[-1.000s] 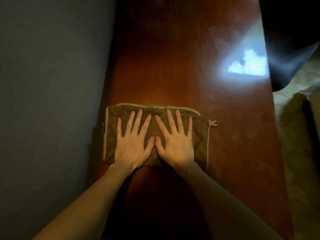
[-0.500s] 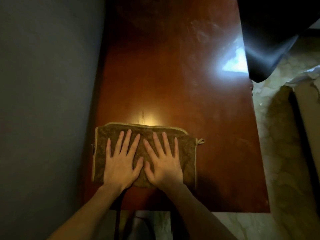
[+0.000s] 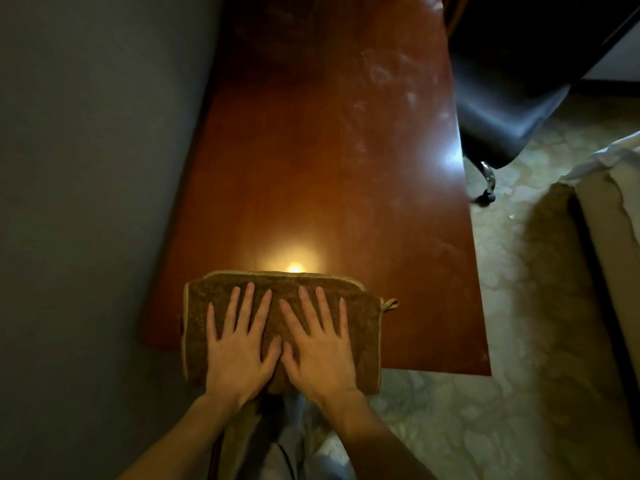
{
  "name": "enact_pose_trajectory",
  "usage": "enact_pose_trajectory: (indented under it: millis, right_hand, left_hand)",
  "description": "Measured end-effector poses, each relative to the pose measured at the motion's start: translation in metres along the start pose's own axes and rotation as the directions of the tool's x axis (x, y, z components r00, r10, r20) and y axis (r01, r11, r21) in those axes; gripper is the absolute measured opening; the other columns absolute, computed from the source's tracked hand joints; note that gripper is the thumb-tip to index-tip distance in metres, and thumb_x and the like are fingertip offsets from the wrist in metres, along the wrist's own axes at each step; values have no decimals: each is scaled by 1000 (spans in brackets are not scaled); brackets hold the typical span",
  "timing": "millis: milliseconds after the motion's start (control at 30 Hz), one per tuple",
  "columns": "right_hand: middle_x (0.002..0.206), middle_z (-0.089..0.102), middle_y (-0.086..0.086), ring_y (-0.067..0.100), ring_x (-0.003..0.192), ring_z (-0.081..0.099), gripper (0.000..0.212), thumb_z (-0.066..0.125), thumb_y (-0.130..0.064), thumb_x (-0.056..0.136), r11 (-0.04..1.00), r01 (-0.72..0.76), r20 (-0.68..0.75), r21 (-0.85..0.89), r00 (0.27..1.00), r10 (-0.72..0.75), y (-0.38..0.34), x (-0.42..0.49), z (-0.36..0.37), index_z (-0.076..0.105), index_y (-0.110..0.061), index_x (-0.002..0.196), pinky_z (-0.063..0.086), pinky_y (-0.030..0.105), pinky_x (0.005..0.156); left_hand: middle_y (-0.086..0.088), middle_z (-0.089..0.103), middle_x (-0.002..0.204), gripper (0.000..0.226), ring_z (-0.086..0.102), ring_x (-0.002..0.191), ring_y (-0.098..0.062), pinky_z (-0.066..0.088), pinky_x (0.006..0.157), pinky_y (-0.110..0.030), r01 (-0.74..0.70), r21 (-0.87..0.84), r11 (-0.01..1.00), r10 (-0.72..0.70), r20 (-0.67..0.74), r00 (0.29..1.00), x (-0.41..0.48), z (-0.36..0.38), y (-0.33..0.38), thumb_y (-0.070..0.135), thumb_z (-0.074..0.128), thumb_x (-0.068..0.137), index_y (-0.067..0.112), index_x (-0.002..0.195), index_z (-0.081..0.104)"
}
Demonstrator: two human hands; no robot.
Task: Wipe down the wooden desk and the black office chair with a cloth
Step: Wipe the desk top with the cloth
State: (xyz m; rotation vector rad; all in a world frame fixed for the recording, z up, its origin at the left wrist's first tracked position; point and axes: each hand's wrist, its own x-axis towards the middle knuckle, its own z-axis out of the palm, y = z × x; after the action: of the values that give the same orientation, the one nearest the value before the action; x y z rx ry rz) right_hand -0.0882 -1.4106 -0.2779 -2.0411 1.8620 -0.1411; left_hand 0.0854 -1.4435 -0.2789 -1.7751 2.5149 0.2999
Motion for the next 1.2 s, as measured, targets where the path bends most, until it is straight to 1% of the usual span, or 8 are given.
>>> enact_pose_trajectory:
  millis: [167,233,400,533,633,733,967,1200]
  right_hand:
    - [171,-8,-2,21,156,-16,68,29,-51,99,1000,-15,24,-11,1000,15,24,-20,-13,3,-42,162,0,60,124]
    - [171,-7,-1,22,156,-15,68,28,-52,99,998,-59,12,-37,998,60,28,-26,-16,4,-42,162,0,62,123]
    - [170,7,14,33,157,1,71,35,-54,98,980,-184,-87,-76,980,178,31,-52,-4,14,-32,163,9,67,120]
    - [170,7,15,39,156,4,73,36,-60,97,969,-241,-117,-62,965,233,29,-48,1,15,-35,162,9,71,118]
    - [170,6,12,38,156,0,73,33,-67,97,976,-207,-112,-74,974,198,42,-29,-4,14,-39,162,6,73,117]
    - [171,3,9,36,157,-3,73,30,-70,97,984,-151,-102,-100,985,140,61,-7,-12,9,-42,161,3,72,118]
    - [171,8,7,33,157,1,77,39,-69,93,979,-138,-166,-148,980,113,89,50,-25,14,-42,161,6,69,119]
    - [171,7,6,31,158,0,76,39,-69,94,980,-132,-206,-146,973,100,105,94,-37,15,-43,161,6,68,120]
  left_hand:
    - [-5,-10,173,76,-15,159,-24,-5,123,-66,-23,-12,1000,24,93,995,-5,-4,22,63,20,98,31,165,3]
    - [-6,-10,173,72,-15,159,-24,-9,122,-67,7,-46,999,-4,65,998,-8,-6,29,61,21,100,33,164,6]
    - [-8,-3,173,69,-8,160,-28,0,122,-71,98,-64,993,-98,14,995,-21,2,33,59,22,101,33,165,14]
    - [-10,-15,172,75,-18,158,-30,-12,121,-68,141,-41,989,-140,32,990,-8,4,31,67,16,100,34,165,0]
    - [-7,-23,170,78,-26,156,-30,-19,117,-69,166,-4,986,-166,56,985,11,4,32,77,5,95,41,162,-12]
    - [-7,-21,171,81,-24,156,-32,-14,116,-73,196,0,981,-196,51,979,38,2,35,80,5,92,42,161,-14]
    - [-10,-5,173,82,-12,159,-33,0,115,-79,200,-5,980,-200,-33,979,100,0,39,78,16,94,39,165,2]
    - [-10,-5,174,82,-11,159,-34,0,115,-79,189,8,982,-189,-54,981,148,-8,35,78,18,95,38,165,3]
